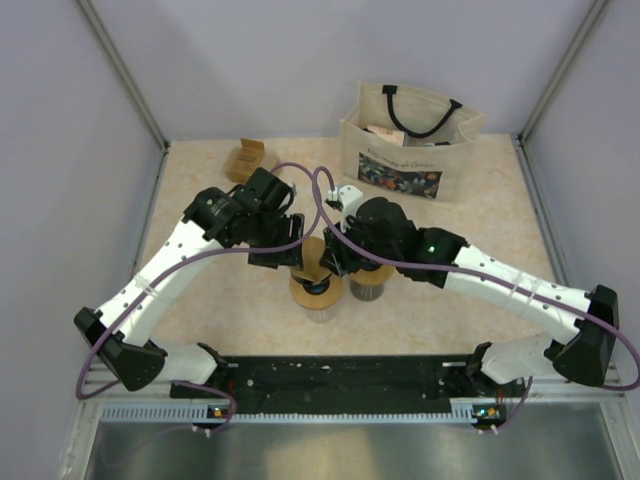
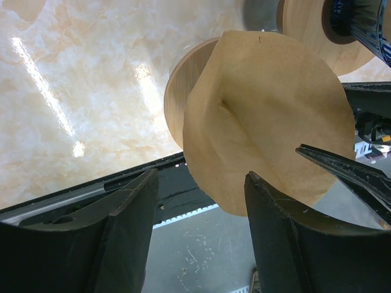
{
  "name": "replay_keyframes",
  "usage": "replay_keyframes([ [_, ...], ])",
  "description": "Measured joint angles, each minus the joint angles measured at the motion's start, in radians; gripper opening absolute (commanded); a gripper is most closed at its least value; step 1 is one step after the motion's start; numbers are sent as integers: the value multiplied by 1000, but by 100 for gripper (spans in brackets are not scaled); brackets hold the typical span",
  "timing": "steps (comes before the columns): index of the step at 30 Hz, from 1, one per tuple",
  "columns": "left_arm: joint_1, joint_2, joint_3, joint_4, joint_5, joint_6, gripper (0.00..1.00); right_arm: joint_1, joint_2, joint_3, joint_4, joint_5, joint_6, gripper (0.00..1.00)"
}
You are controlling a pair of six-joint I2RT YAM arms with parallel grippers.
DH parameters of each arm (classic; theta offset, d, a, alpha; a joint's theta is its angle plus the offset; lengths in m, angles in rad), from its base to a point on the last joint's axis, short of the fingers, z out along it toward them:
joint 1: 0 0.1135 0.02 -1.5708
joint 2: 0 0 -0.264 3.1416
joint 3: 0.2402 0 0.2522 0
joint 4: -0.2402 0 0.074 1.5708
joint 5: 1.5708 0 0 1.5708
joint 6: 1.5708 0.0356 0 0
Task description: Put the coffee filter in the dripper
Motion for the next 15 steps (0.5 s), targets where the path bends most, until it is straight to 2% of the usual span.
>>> replay_keyframes([
  [9,0,0,-35,4,0,0,63,0,-7,0,-2,8,-1,46],
  [11,0,0,-47,5,0,0,63,0,-17,0,-2,23,-1,42],
  [12,0,0,-52,5,0,0,63,0,-23,-1,0,30,-1,33],
  [13,0,0,-57,6,0,0,63,0,-29,-1,2,35,-1,29],
  [15,0,0,-66,6,0,0,63,0,-37,-1,7,40,-2,29],
])
